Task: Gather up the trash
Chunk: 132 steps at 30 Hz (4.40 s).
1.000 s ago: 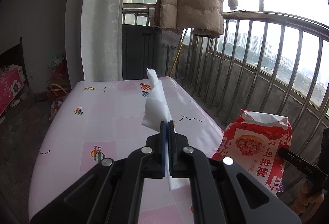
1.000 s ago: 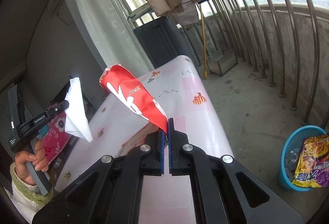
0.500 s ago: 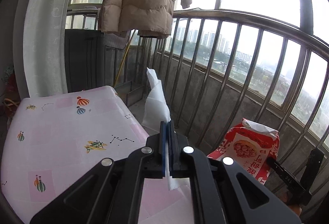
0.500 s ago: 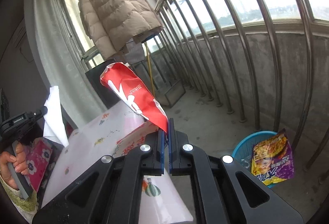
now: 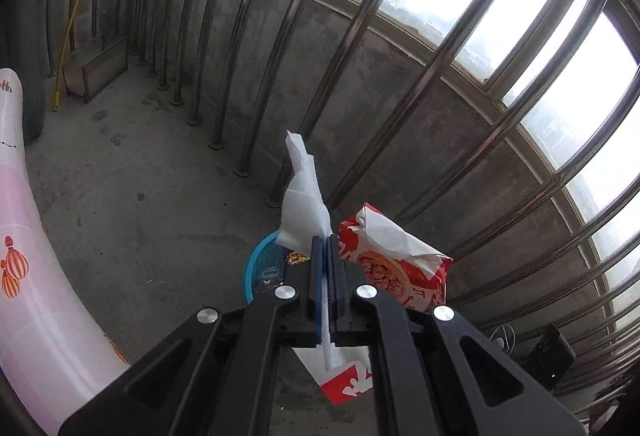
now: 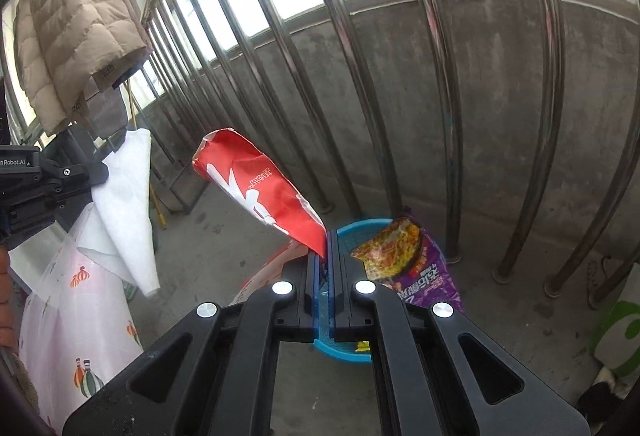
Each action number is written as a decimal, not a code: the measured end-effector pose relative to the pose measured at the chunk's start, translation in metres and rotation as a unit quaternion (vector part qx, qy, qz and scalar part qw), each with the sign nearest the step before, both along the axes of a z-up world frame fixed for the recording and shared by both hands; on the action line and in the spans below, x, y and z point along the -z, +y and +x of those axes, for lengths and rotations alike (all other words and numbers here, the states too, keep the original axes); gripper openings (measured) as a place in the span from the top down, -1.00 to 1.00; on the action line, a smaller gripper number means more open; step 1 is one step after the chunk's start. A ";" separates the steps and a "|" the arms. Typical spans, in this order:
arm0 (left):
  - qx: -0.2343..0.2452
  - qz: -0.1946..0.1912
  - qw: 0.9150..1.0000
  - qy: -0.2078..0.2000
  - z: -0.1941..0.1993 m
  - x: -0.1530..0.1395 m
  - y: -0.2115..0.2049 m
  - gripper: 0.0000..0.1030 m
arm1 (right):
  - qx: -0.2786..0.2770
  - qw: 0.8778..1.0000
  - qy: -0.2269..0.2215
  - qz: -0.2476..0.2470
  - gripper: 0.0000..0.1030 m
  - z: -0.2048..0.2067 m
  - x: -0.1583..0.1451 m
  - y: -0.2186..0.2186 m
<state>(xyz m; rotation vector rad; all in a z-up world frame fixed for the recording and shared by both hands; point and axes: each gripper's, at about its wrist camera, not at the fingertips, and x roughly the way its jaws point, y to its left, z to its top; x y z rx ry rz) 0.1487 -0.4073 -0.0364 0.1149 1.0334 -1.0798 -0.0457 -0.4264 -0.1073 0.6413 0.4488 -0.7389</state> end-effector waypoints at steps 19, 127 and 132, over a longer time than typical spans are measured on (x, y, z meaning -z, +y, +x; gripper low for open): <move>-0.019 0.070 0.994 0.084 0.013 0.080 -0.036 -0.06 | 0.090 0.980 0.035 0.175 -0.02 -0.028 0.118 -0.057; -0.442 0.194 0.870 -0.099 -0.119 -0.042 0.378 -0.89 | -0.310 0.918 0.210 -0.132 -0.84 0.037 -0.100 0.209; -0.437 0.196 0.872 -0.103 -0.116 -0.042 0.371 -0.89 | -0.302 0.921 0.210 -0.126 -0.84 0.034 -0.097 0.199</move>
